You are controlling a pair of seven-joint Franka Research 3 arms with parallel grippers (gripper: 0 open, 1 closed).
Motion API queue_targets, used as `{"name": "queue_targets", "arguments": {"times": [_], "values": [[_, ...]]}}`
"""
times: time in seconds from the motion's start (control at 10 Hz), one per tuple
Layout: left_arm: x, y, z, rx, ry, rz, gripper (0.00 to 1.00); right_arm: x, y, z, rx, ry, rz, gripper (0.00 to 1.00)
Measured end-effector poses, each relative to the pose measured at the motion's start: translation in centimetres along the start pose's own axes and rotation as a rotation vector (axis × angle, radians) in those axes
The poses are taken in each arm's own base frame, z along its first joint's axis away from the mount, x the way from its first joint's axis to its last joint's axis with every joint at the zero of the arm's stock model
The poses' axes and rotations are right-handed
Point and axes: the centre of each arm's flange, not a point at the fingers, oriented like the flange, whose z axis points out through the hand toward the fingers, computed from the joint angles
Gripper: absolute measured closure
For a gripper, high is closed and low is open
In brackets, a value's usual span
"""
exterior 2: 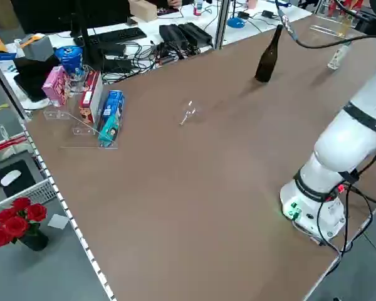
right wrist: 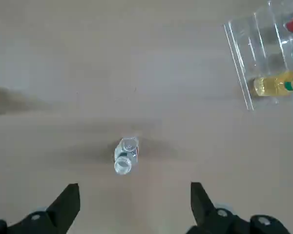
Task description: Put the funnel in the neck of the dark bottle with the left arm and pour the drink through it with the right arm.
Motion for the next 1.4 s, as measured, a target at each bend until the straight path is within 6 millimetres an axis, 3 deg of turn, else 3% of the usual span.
{"name": "queue_targets", "arguments": {"times": [0.5,0.7,1.1,1.4], "values": [[0.1,-0.3,0.4,0.012,-0.005,-0.002,0.03,0.0,0.8,-0.1,0.0,0.011,0.014,0.0],[1.4,-1.4,2.7,0.082,-0.024,-0.006,0.03,-0.1,0.6,-0.1,0.001,-0.001,0.011,0.0],[7.7,-2.2,14.3,0.258,-0.05,-0.008,0.03,-0.5,-1.1,0.5,0.001,-0.042,0.022,0.0],[9.6,-2.6,23.9,0.406,-0.046,-0.012,0.03,-1.0,-3.5,0.8,-0.002,-0.087,0.029,0.0]]}}
